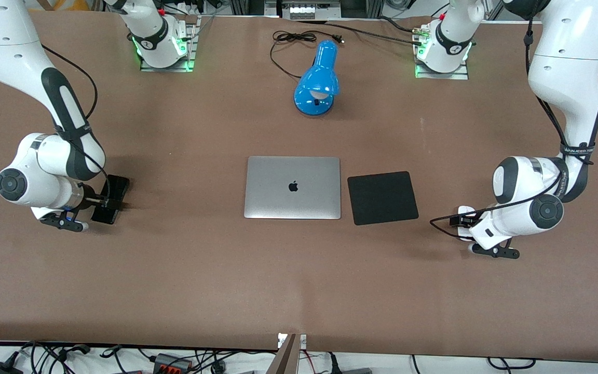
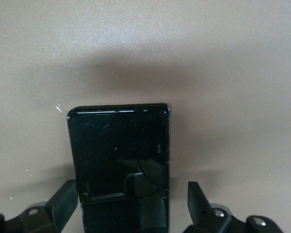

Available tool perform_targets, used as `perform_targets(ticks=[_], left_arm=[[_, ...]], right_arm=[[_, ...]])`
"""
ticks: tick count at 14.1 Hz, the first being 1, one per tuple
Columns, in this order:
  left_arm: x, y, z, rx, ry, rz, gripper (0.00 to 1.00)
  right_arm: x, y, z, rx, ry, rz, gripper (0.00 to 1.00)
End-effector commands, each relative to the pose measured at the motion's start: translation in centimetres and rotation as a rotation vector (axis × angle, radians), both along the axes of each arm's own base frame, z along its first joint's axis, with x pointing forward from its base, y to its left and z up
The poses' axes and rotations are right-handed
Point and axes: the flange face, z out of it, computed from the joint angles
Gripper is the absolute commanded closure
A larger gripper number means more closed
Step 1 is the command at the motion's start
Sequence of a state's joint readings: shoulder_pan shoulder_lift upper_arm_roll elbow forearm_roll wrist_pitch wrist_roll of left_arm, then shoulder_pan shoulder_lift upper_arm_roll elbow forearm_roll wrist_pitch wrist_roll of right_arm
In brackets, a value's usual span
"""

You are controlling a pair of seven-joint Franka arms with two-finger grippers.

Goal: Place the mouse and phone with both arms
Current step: 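Close the right gripper on the phone while the left gripper grasps the mouse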

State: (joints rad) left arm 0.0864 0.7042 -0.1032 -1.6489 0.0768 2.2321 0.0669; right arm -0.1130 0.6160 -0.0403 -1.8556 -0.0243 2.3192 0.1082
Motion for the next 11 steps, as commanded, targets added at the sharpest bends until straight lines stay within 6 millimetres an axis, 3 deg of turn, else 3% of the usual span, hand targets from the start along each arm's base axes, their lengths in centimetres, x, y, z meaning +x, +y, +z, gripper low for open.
perform_targets(ticks=[1, 4, 11], left_arm=[[0.6, 0.4, -0.6, 0.006, -0.01, -0.021, 0.0], [0.6, 0.7, -0.7, 0.005, -0.013, -0.016, 0.0], [0.5, 2.1, -1.5, 0.002, -0.021, 0.004, 0.22]], right_arm=[[0.0, 0.0, -0.5, -0.005, -0.011, -0.003, 0.0], [0.1, 0.2, -0.6, -0.005, -0.017, -0.008, 0.0], [0.0, 0.3, -1.4, -0.005, -0.011, -0.009, 0.01]])
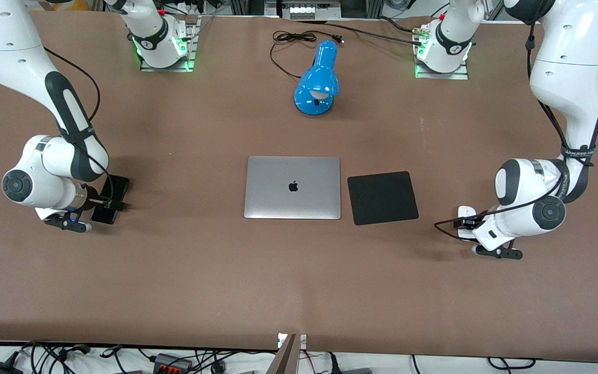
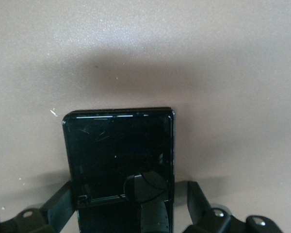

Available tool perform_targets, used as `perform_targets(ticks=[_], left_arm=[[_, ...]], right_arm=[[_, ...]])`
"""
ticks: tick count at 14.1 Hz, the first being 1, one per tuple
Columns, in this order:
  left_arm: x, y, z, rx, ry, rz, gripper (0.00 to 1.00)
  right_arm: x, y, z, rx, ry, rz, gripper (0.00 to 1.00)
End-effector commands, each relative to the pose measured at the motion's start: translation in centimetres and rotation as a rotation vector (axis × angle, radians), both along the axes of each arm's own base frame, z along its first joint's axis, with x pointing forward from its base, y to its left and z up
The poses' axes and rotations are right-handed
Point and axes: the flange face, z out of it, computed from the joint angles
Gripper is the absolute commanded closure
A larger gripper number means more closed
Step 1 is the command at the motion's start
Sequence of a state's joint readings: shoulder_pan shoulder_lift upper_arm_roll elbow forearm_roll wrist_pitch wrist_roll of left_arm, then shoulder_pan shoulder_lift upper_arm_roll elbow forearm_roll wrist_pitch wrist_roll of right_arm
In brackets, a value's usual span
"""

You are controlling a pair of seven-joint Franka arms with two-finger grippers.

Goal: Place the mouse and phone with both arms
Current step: 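Close the right gripper on the phone while the left gripper grasps the mouse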

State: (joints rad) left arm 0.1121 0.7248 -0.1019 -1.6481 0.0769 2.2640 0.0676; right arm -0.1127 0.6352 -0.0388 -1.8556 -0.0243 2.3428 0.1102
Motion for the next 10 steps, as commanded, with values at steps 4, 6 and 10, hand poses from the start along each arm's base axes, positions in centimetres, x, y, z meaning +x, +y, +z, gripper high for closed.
perform_targets(ticks=[4, 6, 10], left_arm=[[0.5, 0.2, 0.0, 0.005, -0.007, -0.022, 0.54], [0.9, -1.0, 0.9, -0.001, -0.015, -0.016, 0.6], [1.0, -5.6, 3.7, -0.036, -0.014, -0.017, 0.66]], right_arm=[[0.0, 0.3, -0.3, -0.002, 0.001, 0.006, 0.47], [0.2, 0.6, 0.3, 0.0, -0.007, 0.019, 0.65], [2.1, 4.1, 6.1, 0.03, 0.03, 0.075, 0.69]])
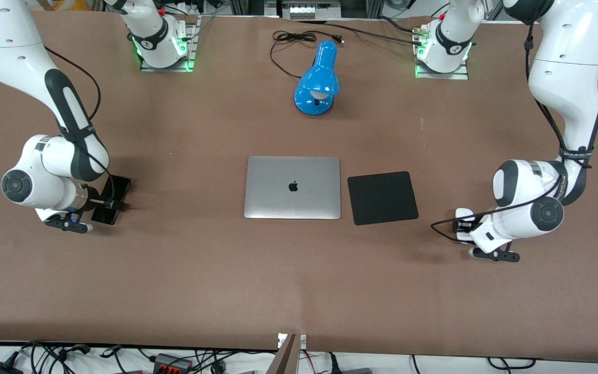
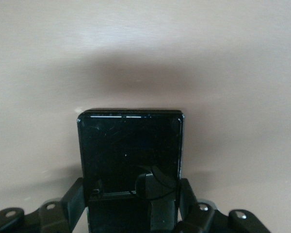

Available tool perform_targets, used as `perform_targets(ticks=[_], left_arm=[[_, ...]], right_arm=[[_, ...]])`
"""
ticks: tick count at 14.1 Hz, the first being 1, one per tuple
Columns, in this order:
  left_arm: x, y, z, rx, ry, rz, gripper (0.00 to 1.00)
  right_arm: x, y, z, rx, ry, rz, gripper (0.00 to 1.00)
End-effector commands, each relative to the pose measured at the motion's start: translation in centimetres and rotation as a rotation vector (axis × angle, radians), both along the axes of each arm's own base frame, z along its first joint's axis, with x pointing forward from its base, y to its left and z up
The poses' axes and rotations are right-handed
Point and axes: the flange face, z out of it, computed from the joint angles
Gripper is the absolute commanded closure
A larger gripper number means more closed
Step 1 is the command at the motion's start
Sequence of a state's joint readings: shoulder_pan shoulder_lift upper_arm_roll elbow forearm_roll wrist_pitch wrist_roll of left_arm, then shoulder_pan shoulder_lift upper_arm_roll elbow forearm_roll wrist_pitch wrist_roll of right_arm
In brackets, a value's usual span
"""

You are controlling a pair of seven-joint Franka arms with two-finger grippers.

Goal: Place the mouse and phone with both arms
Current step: 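Carry the phone beside the laptop while the left gripper sets mouse on pad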

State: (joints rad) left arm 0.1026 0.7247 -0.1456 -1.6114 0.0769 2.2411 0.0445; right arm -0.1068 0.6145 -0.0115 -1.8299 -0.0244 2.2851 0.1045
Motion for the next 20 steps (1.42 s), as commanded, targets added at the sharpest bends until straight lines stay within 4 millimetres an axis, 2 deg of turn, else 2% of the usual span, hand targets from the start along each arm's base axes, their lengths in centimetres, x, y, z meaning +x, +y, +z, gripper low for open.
perform_targets(ticks=[1, 2, 3, 4, 5, 6, 9, 10, 12, 13, 16, 18, 20], left_arm=[[-0.2, -4.0, 2.6, -0.024, 0.018, -0.013, 0.67], [-0.4, -5.6, 3.2, -0.038, 0.025, -0.027, 0.67], [-0.7, -7.4, 3.4, -0.05, 0.033, -0.049, 0.68], [-1.2, -9.6, 3.5, -0.059, 0.053, -0.069, 0.69], [-1.6, -10.9, 3.5, -0.057, 0.066, -0.044, 0.69], [-2.4, -12.7, 3.2, -0.054, 0.095, -0.009, 0.69], [-3.6, -16.3, 2.7, -0.039, 0.116, 0.047, 0.69], [-4.1, -18.0, 2.5, -0.032, 0.119, 0.064, 0.69], [-4.9, -21.0, 2.2, -0.009, 0.112, 0.092, 0.69], [-5.2, -21.7, 1.9, -0.007, 0.109, 0.093, 0.69], [-5.5, -21.7, 0.8, 0.006, 0.116, 0.081, 0.68], [-5.7, -21.7, 0.4, 0.029, 0.095, 0.052, 0.68], [-5.8, -21.7, 0.3, 0.028, 0.093, 0.052, 0.68]], right_arm=[[2.4, 4.2, 6.4, 0.026, 0.042, 0.07, 0.73], [3.3, 5.7, 7.9, 0.038, 0.059, 0.083, 0.73], [3.8, 7.9, 9.0, 0.05, 0.056, 0.11, 0.73], [4.0, 10.3, 9.4, 0.062, 0.045, 0.125, 0.73], [4.0, 13.0, 9.5, 0.077, 0.041, 0.158, 0.73], [3.8, 15.5, 8.8, 0.083, 0.048, 0.192, 0.73], [3.4, 22.9, 7.4, 0.083, 0.003, 0.267, 0.71], [2.9, 25.0, 6.6, 0.076, 0.002, 0.247, 0.71], [2.1, 28.0, 5.2, 0.063, 0.006, 0.199, 0.7], [1.7, 29.3, 4.7, 0.059, 0.005, 0.188, 0.7], [0.5, 32.7, 2.4, 0.055, 0.0, 0.171, 0.7], [-0.1, 34.3, 1.2, 0.058, -0.009, 0.172, 0.7], [-0.6, 35.0, 0.5, 0.056, -0.001, 0.179, 0.7]])
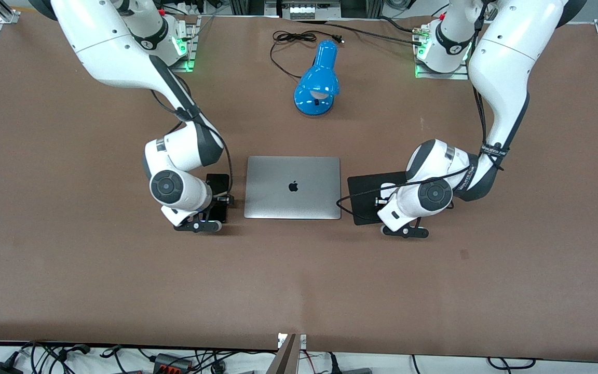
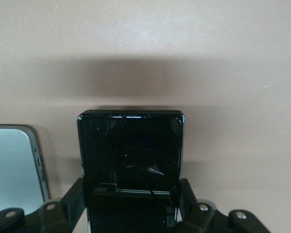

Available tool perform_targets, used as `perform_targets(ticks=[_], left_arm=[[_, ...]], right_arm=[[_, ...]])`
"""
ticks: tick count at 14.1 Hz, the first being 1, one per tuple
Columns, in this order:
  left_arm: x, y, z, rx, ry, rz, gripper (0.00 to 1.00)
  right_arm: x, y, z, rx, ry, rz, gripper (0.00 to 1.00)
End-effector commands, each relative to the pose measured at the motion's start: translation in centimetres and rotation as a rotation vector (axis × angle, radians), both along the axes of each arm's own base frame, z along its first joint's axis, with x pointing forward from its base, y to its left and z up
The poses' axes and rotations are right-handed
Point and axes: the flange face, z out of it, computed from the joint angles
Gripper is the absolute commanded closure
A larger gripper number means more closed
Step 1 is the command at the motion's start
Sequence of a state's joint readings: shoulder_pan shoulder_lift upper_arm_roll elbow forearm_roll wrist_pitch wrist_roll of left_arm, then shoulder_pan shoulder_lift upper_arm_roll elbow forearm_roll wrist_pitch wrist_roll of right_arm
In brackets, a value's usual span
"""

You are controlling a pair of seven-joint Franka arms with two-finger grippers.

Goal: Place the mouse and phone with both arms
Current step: 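Carry the phone beside the laptop while the left gripper sets mouse on pad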

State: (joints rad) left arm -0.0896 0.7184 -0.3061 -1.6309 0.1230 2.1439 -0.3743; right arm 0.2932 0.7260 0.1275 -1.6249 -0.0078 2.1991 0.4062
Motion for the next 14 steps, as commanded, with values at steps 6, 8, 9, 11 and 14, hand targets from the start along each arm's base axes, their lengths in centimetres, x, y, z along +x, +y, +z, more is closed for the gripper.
perform_targets(ticks=[6, 8, 9, 11, 14], left_arm=[[-0.1, 0.1, 0.4, 0.023, -0.015, 0.015, 0.0], [0.8, 1.5, 2.3, 0.031, -0.02, 0.031, 0.0], [1.5, 2.8, 4.1, 0.039, -0.025, 0.041, 0.0], [3.0, 5.8, 7.8, 0.04, -0.045, 0.055, 0.0], [3.7, 9.0, 14.7, 0.062, -0.087, 0.086, 0.0]], right_arm=[[-1.2, 2.2, -0.7, -0.013, 0.004, 0.042, 0.7], [-1.5, 2.0, -1.0, -0.016, 0.012, 0.03, 0.32], [-1.4, 1.8, -1.0, -0.017, 0.014, 0.022, 0.0], [-1.1, 1.5, 0.0, -0.014, 0.011, 0.015, 0.0], [0.6, 0.1, 8.0, -0.001, -0.051, 0.016, 0.0]])
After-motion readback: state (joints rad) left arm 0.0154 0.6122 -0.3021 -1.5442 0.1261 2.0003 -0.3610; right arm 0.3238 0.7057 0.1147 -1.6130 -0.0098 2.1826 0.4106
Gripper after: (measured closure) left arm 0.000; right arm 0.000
